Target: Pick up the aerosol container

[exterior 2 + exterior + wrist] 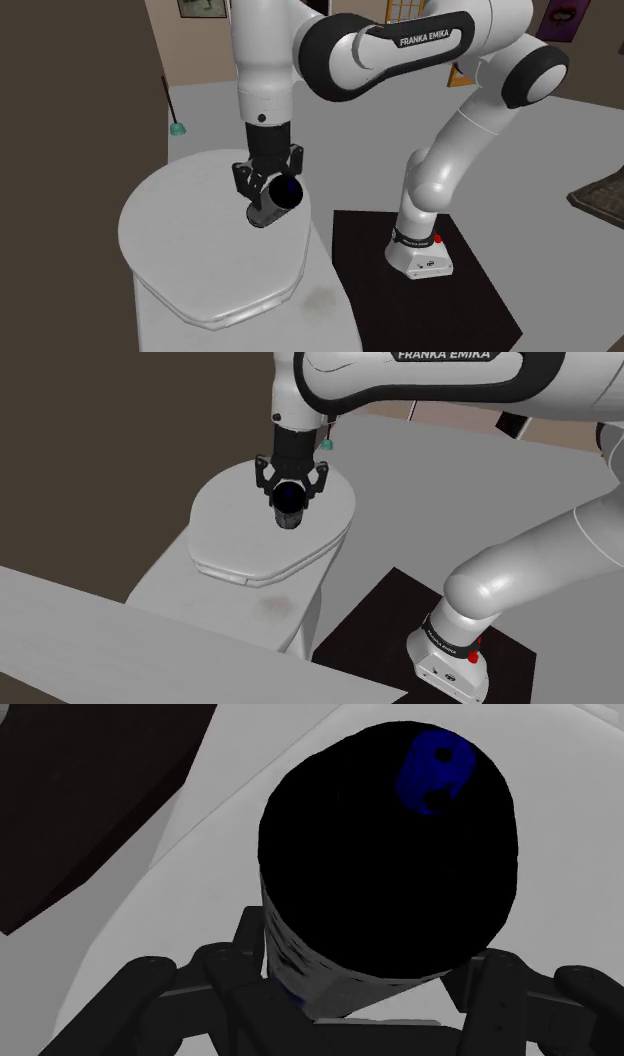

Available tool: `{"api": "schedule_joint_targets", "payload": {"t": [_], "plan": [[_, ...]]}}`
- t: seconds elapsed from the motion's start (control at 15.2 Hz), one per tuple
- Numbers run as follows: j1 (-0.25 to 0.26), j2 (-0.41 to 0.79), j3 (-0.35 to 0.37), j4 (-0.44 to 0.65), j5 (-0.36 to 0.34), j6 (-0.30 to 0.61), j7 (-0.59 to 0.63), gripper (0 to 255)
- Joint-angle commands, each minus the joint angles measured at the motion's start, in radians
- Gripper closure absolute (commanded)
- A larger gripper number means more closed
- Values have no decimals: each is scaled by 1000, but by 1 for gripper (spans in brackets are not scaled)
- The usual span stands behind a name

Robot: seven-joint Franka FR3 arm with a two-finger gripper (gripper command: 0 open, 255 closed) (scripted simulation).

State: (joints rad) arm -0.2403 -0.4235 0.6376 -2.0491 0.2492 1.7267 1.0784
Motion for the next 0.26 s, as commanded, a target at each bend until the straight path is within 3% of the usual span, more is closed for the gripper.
{"api": "schedule_joint_targets", "payload": {"t": [0.0, 0.2], "plan": [[-1, -1, -5, 28, -2, -28, 2, 255], [-2, 1, -6, 45, -4, -43, 3, 255]]}}
